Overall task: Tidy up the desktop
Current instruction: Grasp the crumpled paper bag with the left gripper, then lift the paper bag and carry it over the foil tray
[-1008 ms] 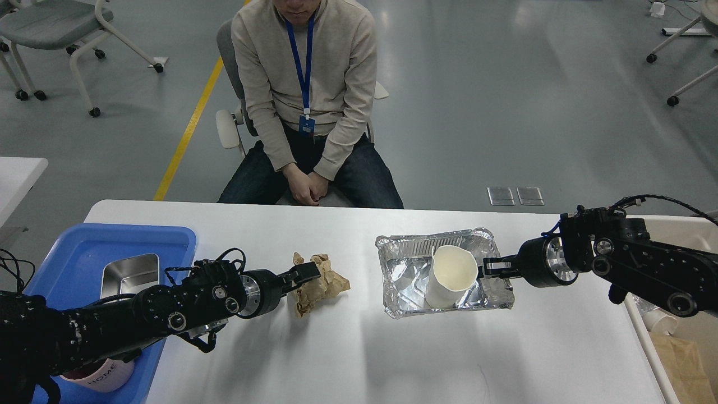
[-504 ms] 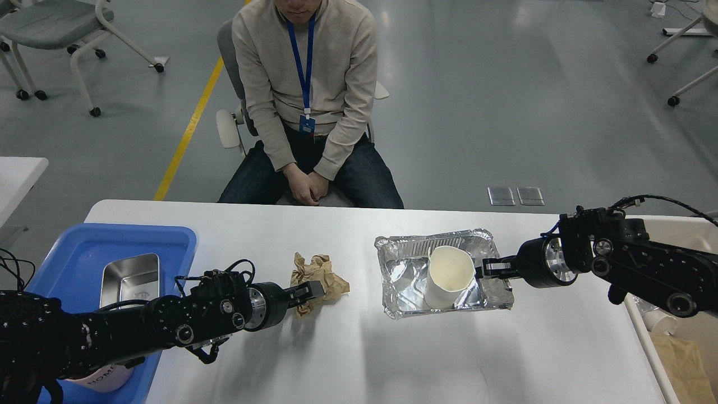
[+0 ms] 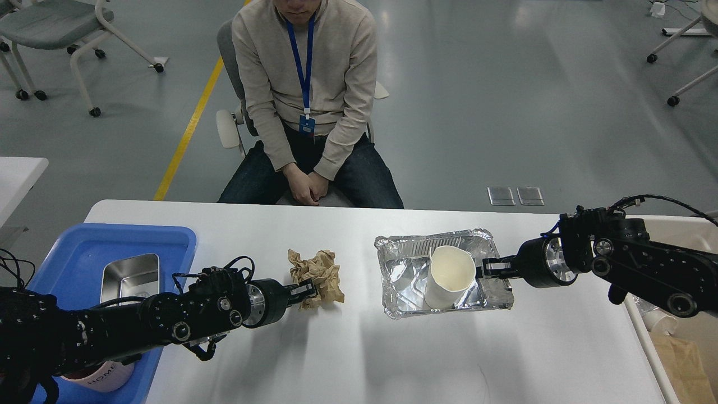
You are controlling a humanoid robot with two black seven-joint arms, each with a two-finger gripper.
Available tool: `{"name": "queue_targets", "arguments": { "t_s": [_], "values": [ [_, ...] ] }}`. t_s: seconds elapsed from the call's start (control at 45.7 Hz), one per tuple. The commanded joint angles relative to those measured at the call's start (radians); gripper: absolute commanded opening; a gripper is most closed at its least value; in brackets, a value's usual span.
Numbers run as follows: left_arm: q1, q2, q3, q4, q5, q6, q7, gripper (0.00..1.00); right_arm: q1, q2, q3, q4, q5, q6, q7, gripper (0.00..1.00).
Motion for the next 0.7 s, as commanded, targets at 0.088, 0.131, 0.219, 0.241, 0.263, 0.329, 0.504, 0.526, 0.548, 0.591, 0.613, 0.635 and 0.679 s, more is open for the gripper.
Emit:
{"name": "queue_targets", "arguments": {
  "t_s": [0.088, 0.131, 0.219, 0.241, 0.263, 0.329, 0.504, 0.526, 0.548, 0.591, 0.613, 0.635, 0.679],
  "values": [
    [-0.066, 0.158, 0.0, -0.192, -0.011, 0.01, 0.01, 0.0, 0.0, -0.009, 0.002, 0.002, 0.0, 0.0, 0.0, 0.0],
    [-0.088, 0.199, 0.0, -0.227, -0.011, 0.009, 0.012, 0.0, 0.0, -0.015, 0.003, 0.002, 0.0, 0.0, 0.0, 0.0],
    [-0.122, 0.3, 0.003, -0.299, -0.009, 0.007, 0.007, 0.0, 0.0, -0.015, 0.005, 0.002, 0.0, 0.0, 0.0, 0.0],
    [-0.125, 0.329, 0.005, -0.319, -0.008, 0.005, 0.004, 0.0, 0.0, -0.015, 0.005, 0.002, 0.0, 0.0, 0.0, 0.0],
    [-0.129, 0.357, 0.003, -0.339, -0.003, 0.004, 0.001, 0.01, 0.0, -0.013, 0.005, 0.002, 0.0, 0.0, 0.0, 0.0],
    [-0.143, 0.44, 0.002, -0.398, 0.001, -0.004, -0.007, 0.01, 0.0, -0.013, 0.005, 0.002, 0.0, 0.0, 0.0, 0.0],
    [-0.175, 0.607, -0.014, -0.49, 0.003, -0.037, -0.039, 0.01, 0.0, -0.007, 0.005, 0.0, 0.001, 0.001, 0.0, 0.0],
    [-0.184, 0.619, -0.018, -0.497, 0.003, -0.044, -0.04, 0.01, 0.0, -0.006, 0.005, 0.0, 0.001, 0.001, -0.002, 0.0],
    [-0.192, 0.63, -0.026, -0.504, 0.003, -0.053, -0.042, 0.01, 0.0, -0.006, 0.006, 0.0, 0.001, 0.001, 0.0, 0.0],
    [-0.203, 0.644, -0.049, -0.522, 0.003, -0.07, -0.048, 0.02, 0.0, -0.004, 0.008, 0.0, 0.003, 0.001, -0.002, 0.0],
    [-0.204, 0.647, -0.064, -0.53, 0.003, -0.077, -0.051, 0.02, 0.0, -0.003, 0.008, 0.0, 0.003, 0.001, 0.0, 0.0],
    [-0.204, 0.647, -0.081, -0.54, 0.003, -0.085, -0.054, 0.02, 0.0, -0.001, 0.008, 0.0, 0.001, 0.001, -0.002, 0.0],
    [-0.206, 0.647, -0.115, -0.559, 0.001, -0.102, -0.059, 0.02, 0.0, -0.001, 0.008, 0.0, 0.003, 0.001, -0.002, 0.0]
  ]
}}
